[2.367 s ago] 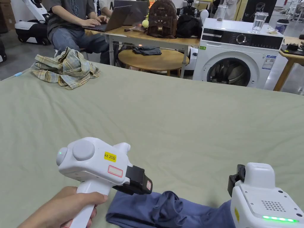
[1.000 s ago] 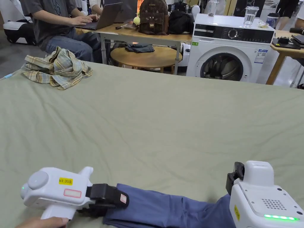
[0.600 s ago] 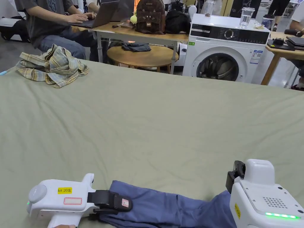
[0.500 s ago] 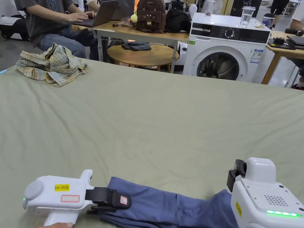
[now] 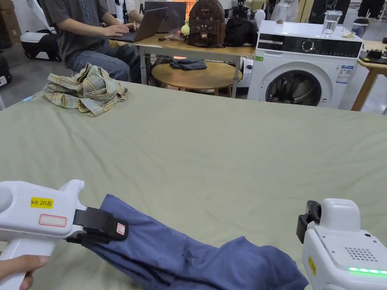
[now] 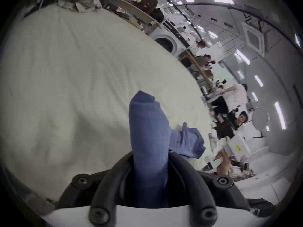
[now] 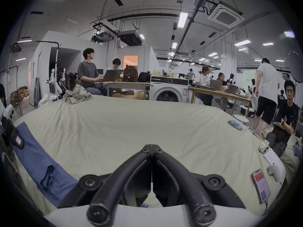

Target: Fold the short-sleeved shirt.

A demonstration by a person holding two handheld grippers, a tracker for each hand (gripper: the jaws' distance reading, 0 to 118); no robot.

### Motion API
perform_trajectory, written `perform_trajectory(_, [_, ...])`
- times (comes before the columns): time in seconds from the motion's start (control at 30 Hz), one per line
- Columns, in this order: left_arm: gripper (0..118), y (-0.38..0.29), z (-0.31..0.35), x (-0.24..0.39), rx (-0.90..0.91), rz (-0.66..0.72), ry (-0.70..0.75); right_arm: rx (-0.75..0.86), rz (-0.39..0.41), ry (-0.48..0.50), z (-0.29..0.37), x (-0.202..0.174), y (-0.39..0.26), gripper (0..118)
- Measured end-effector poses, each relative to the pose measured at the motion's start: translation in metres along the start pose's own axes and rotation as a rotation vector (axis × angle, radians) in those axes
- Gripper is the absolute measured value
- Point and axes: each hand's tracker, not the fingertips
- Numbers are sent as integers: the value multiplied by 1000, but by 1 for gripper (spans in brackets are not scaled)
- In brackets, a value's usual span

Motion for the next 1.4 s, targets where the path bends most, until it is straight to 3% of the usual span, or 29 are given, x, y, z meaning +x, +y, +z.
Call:
perform_trajectory(0.47, [11, -4, -99, 154, -197, -174, 34, -20, 8, -28, 5, 16, -6, 0])
perform_trajectory(0.83, [11, -28, -216, 206, -328, -262, 201, -53, -1, -57, 7, 30, -13, 0])
perform_trajectory(0.9, [29, -33, -227, 201, -356, -246, 170, -57, -1, -61, 7, 32, -14, 0])
perform_trajectory(1.0, [47, -36, -219, 201, -341, -247, 127, -64, 1, -64, 8, 35, -15, 0])
perform_trajectory(1.07, [51, -34, -203, 204, -328, -252, 100, -64, 2, -68, 9, 37, -16, 0])
perform_trajectory(1.23, [50, -19, -163, 193, -251, -196, -36, -67, -7, -72, 10, 41, -16, 0])
perform_trajectory(1.33, [17, -13, -158, 188, -215, -218, -50, -71, -15, -72, 9, 43, -17, 0])
perform_trajectory(1.4, [13, -13, -168, 182, -231, -204, -57, -70, -16, -73, 10, 44, -18, 0])
